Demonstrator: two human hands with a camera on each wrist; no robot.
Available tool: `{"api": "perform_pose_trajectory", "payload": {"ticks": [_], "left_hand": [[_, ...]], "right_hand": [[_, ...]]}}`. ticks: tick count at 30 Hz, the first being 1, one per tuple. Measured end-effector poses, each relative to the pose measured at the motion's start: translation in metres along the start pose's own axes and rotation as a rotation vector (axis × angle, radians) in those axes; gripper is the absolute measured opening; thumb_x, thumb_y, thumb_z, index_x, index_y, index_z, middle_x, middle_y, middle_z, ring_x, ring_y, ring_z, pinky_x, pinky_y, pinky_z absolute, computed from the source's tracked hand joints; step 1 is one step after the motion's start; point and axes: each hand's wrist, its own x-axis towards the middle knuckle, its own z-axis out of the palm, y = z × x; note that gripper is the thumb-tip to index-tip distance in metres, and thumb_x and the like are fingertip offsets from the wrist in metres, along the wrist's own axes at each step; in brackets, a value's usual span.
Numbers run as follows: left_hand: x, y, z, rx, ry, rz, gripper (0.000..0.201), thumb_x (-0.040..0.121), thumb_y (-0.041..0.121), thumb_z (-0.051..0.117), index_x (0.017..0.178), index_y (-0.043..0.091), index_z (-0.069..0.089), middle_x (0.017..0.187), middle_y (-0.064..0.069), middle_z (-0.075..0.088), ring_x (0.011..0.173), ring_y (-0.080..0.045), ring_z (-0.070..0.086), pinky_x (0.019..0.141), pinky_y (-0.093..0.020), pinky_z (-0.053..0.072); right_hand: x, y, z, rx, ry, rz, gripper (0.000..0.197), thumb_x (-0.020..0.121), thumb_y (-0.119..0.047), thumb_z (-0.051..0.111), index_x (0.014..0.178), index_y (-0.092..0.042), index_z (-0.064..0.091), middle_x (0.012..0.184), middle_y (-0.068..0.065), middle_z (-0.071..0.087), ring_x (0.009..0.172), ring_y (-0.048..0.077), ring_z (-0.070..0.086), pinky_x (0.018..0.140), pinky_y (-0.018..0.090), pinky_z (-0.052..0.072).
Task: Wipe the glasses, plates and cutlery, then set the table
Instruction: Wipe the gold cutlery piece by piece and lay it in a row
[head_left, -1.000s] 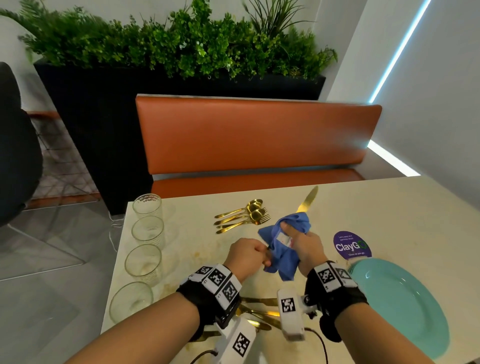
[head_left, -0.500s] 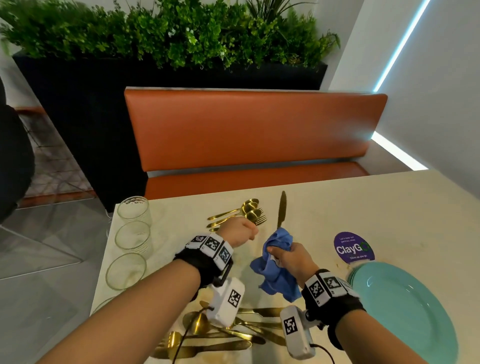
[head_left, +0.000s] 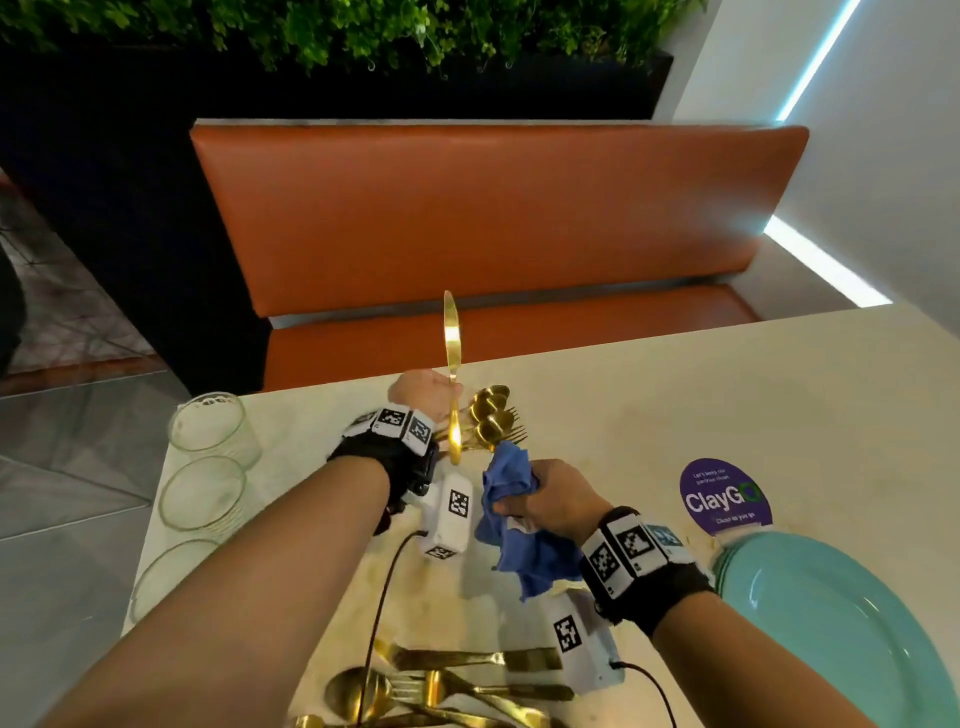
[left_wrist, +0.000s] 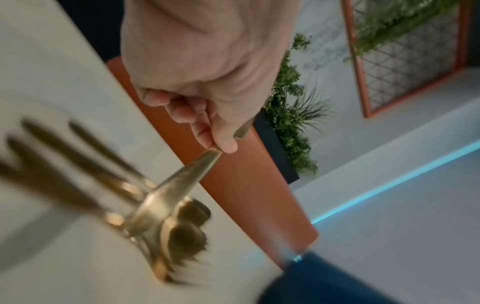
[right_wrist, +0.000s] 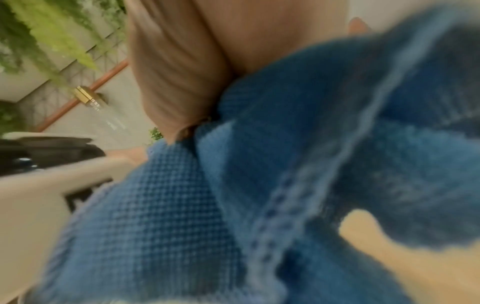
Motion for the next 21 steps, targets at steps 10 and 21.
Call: {"api": "perform_pose_trajectory", "payload": {"ticks": [10,21], "left_hand": [[0.072,-0.043,-0.001,0.877,-0.054,0.180,0.025,0.096,0.037,0.048,0.112,0.024,0.063,0.109,-0.002,0.063,0.109,-0.024,0.050,0.094,-0.038,0.035],[0.082,-0.057,0.022,0.850,0.051,0.243,0.024,0.096,0.041,0.047,0.106,0.031,0.066,0.109,0.005,0.067,0.106,-0.019,0.046,0.083,-0.032,0.032]], "right_hand": [[0.023,0.030,-0.044,-0.078,0.159,0.059,0.018,0.083,-0.025,0.065,0.070,-0.023,0.052,0.072,-0.003,0.058,0.074,0.017,0.055,0.058,0.020,0.041],[0.029,0.050,-0.035,-0.050,0.176,0.122,0.010,0.082,-0.023,0.065,0.083,-0.020,0.056,0.074,-0.006,0.057,0.068,0.010,0.053,0.052,0.013,0.035]]}}
